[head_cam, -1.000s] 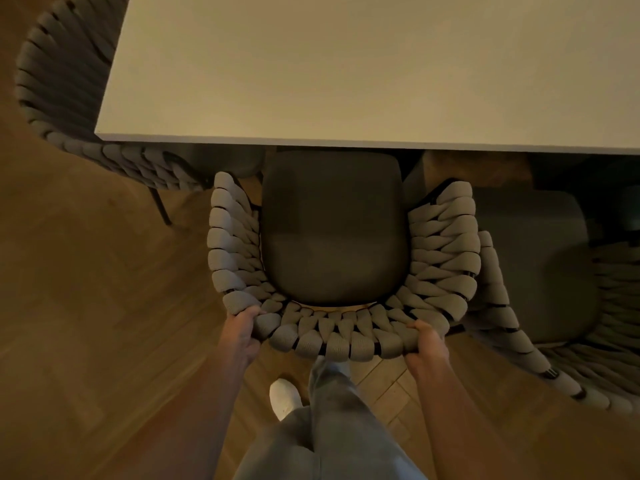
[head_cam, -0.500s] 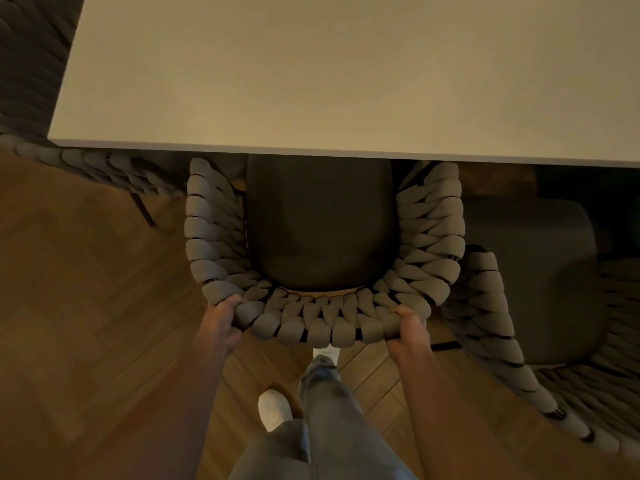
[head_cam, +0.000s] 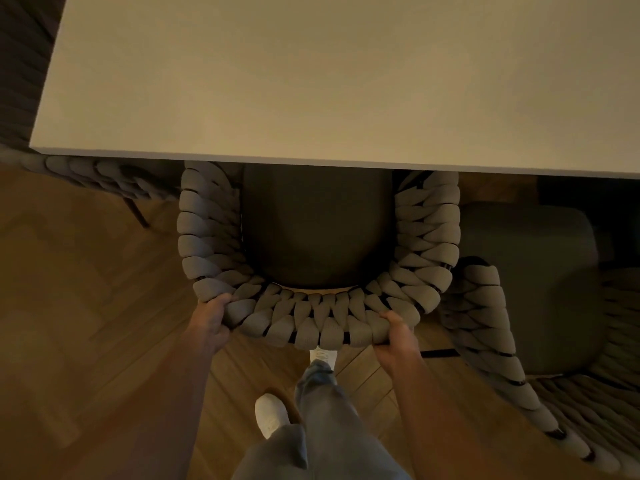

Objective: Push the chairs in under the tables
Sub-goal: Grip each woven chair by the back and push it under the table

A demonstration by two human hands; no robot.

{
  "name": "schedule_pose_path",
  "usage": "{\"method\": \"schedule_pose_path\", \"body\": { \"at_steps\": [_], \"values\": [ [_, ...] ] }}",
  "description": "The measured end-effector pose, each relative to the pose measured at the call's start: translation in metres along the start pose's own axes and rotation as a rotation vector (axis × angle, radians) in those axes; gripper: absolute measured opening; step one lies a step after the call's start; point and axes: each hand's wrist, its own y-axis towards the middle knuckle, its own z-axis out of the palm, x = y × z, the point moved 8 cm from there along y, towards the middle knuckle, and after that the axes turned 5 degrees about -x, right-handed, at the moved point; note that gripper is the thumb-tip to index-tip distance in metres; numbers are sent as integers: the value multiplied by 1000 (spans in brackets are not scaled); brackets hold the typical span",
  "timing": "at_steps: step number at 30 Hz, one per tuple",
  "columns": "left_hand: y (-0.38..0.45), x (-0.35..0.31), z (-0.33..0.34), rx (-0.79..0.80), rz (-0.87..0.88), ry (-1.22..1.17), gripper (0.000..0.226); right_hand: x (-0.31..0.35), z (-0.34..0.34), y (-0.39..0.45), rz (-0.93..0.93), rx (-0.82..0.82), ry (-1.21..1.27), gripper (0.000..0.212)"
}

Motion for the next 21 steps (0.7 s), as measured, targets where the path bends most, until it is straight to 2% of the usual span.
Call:
{"method": "schedule_pose_path", "body": {
  "at_steps": [4,11,16,21],
  "values": [
    [-7,-6,-2,2,64,90,45,3,2,-4,9,15,-29,58],
    [-22,-10,-16,-138,135,262,54,11,2,-22,16,-46,-118,51],
    [-53,-7,-24,-177,126,380,45,14,2,-45,-42,-105,-168,54],
    [-95,28,-17,4,-50,498,36,12,-16,-79,-69,-92,-189,41]
  ]
}}
